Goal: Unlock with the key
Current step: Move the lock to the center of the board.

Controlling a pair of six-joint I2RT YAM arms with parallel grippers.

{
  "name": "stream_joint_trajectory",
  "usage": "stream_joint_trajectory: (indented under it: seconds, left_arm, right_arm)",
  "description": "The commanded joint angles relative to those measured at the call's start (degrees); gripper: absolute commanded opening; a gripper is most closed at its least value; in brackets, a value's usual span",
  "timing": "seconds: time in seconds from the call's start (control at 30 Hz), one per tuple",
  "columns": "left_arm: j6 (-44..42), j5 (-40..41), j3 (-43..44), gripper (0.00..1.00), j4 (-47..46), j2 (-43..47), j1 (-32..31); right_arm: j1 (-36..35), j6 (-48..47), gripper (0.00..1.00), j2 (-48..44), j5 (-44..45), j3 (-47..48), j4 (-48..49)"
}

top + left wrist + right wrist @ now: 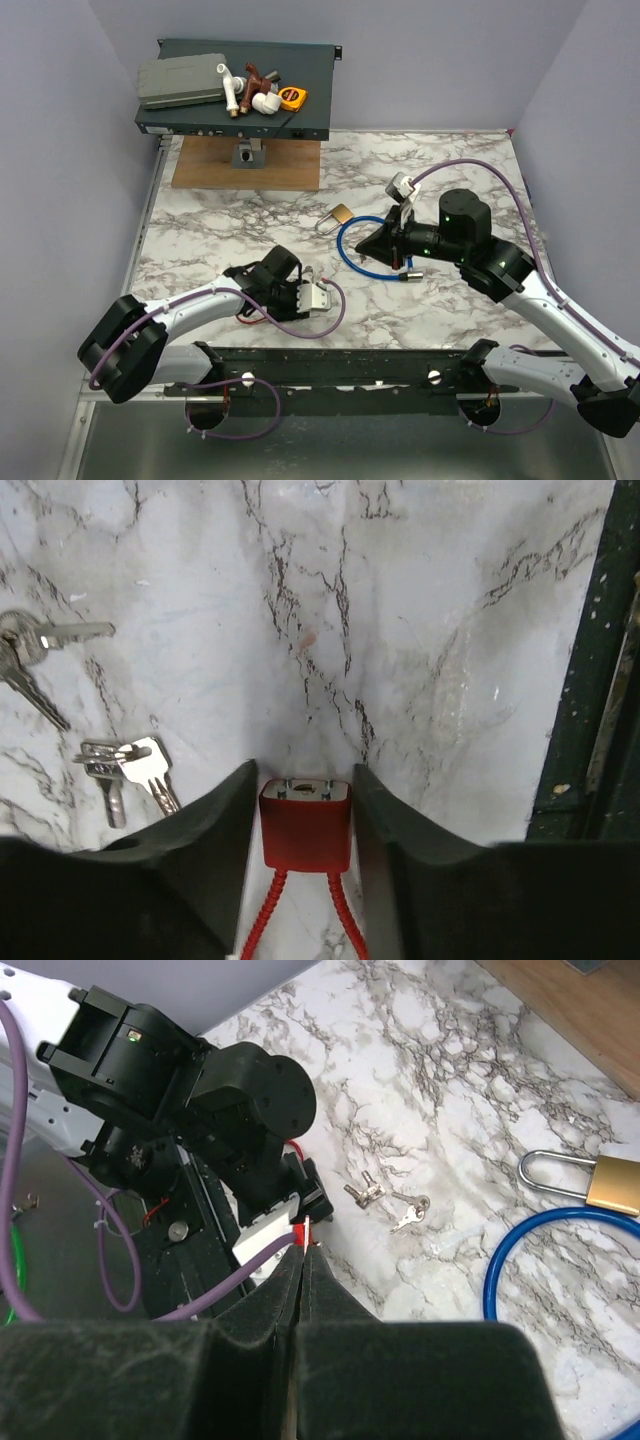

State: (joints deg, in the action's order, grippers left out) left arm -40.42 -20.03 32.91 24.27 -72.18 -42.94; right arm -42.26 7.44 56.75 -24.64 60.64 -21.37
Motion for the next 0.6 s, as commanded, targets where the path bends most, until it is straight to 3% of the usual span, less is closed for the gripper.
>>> stream_joint_trajectory:
  seconds: [0.0, 0.07, 0.23, 0.43, 0.57]
  left_arm:
    - [1.3, 1.4, 1.3, 0.47, 4.0, 1.4, -0.2]
    - [1.2, -0.3, 3.5, 0.41, 6.1, 1.5, -0.1]
    - [4.6, -4.3, 10.9, 0.1, 5.2, -2.3, -1.2]
    - [5.0, -7.2, 15.7, 0.01, 7.7, -5.5, -1.8]
    - [7.9, -8.2, 20.5, 0.0, 5.8, -9.6, -6.6]
  right_arm:
    - [0.3, -0.5, 0.01, 0.1, 1.0, 2.4, -1.0]
    - [0.4, -0.3, 0.01, -0.1, 1.2, 2.4, -1.0]
    - [0.4, -0.1, 0.01, -0.4, 2.3, 2.8, -0.7]
    - [0.4, -0.6, 0.01, -1.4, 4.2, 4.1, -1.5]
    - [0.5, -1.5, 0.01, -1.9, 7.6, 5.4, -2.1]
